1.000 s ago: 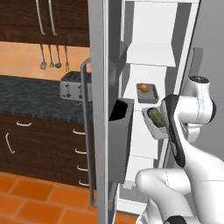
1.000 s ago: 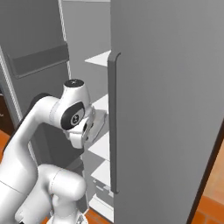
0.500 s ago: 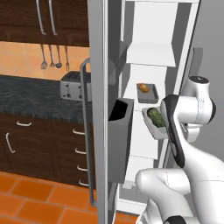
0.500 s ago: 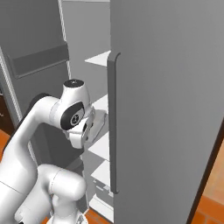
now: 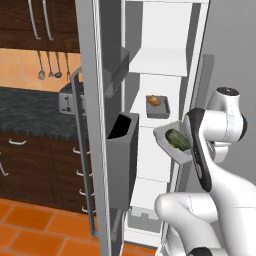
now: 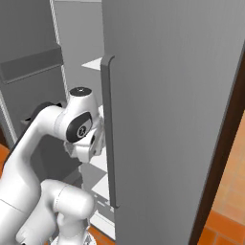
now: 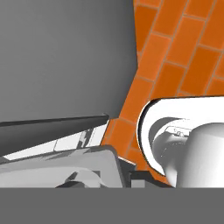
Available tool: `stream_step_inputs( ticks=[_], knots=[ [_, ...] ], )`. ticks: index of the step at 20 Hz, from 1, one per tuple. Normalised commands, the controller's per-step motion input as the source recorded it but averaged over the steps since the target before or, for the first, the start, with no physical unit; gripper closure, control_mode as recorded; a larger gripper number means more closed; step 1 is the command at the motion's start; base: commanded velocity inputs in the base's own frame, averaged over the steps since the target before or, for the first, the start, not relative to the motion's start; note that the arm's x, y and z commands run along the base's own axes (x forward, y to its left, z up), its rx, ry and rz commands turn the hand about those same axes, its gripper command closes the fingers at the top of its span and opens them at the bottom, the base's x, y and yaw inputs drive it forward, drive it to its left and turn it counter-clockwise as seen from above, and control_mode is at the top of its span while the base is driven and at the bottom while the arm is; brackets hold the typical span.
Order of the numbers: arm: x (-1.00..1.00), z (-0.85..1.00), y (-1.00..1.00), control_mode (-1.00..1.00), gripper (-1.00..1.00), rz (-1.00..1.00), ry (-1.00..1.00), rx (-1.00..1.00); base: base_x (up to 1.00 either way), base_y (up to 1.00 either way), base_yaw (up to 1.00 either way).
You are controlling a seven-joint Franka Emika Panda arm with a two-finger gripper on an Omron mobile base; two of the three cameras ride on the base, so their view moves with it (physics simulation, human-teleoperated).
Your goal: Take the meat container that has the chicken drumstick and place it on the second highest rack of the freezer. Then take the vegetable container that has the lime and cucumber and place it on the highest rack of the freezer.
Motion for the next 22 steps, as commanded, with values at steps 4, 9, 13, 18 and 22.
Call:
stream_step_inputs(
  ticks=[4, 9, 13, 18, 22],
  knots=[
    [-0.27, 0.14, 0.25, -1.00, 1.00, 0.00, -0.11, 0.00, 0.00, 0.00, 0.00],
    [-0.25, 0.63, 0.11, -1.00, 1.00, -0.03, -0.15, 0.00, 0.00, 0.00, 0.00],
    [0.01, 0.73, 0.19, -1.00, 1.00, -0.09, -0.12, 0.00, 0.00, 0.00, 0.00],
    [0.00, 0.78, 0.03, -1.00, 1.00, -0.08, -0.11, 0.04, 0.00, 0.00, 0.00],
    [0.00, 0.74, 0.00, -1.00, 1.00, -0.10, -0.11, 0.05, 0.00, 0.00, 0.00]
  ],
)
